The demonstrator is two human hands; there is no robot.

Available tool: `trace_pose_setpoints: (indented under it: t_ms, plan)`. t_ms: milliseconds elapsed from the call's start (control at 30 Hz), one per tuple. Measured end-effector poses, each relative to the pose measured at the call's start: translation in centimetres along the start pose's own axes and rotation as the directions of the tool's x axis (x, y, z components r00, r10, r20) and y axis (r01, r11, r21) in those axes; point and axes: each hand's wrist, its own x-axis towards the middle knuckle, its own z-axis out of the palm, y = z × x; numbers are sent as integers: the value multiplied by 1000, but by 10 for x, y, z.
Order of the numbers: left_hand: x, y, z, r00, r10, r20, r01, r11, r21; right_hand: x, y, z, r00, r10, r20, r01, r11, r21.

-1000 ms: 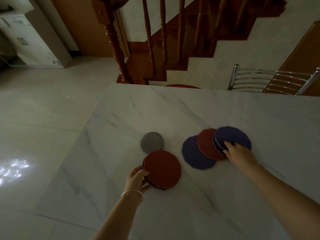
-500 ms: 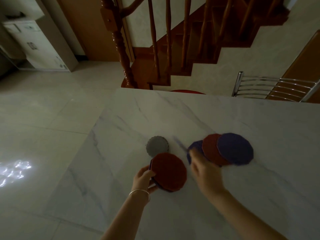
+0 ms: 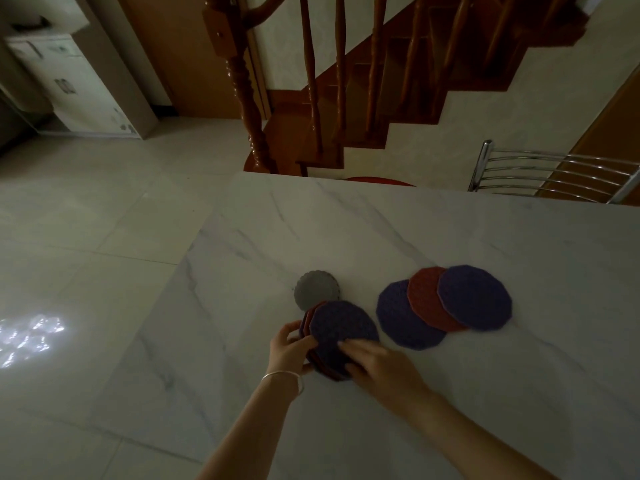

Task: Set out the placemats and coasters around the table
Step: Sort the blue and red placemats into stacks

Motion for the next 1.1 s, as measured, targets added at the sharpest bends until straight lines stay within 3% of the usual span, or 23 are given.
trace_pose_setpoints:
  t_ms: [67, 133, 233, 333, 467, 633, 700, 767, 833, 900, 1000, 1100]
  plan:
    - [0, 1, 1, 1000, 4, -9, -4, 1000, 6, 5, 31, -18, 983, 134, -124, -136, 991, -6]
    - [0, 1, 1, 1000, -2, -20, 2, 1000, -1, 5, 69, -39, 904, 349, -247, -372, 926, -55]
    - [0, 0, 1, 1000, -12, -17, 12, 1000, -12, -4, 121, -58, 781, 608, -142, -624, 770, -134]
    - [2, -1, -1, 1000, -22, -14, 22, 1000, -18, -10, 150, -61, 747, 665, -4, -655, 734, -180]
    - [5, -2, -3, 999, -42, -14, 41, 999, -22, -13, 162, -64, 785, 617, -52, -611, 757, -231]
    - [7, -4, -4, 998, -59, -11, 59, 998, -15, -10, 163, -69, 856, 517, -18, -420, 675, -607]
    - [8, -4, -6, 998, -57, -11, 57, 998, -4, -6, 161, -68, 889, 458, -25, -351, 645, -679]
    - [8, -4, -7, 998, -55, -12, 55, 998, 3, -2, 153, -74, 890, 449, -78, -389, 658, -644]
    - [8, -5, -7, 998, -57, -15, 57, 998, 5, 2, 138, -84, 844, 469, -259, -536, 720, -442]
    - [9, -5, -7, 998, -60, -15, 60, 998, 2, 9, 116, -92, 785, 444, -433, -566, 797, -209]
    - [8, -6, -8, 997, -75, -13, 74, 997, -21, 18, 69, -89, 761, 291, -579, -445, 884, -140]
    - [7, -9, -10, 997, -74, 2, 74, 997, -39, 16, 18, -60, 843, 108, -527, -246, 949, -198]
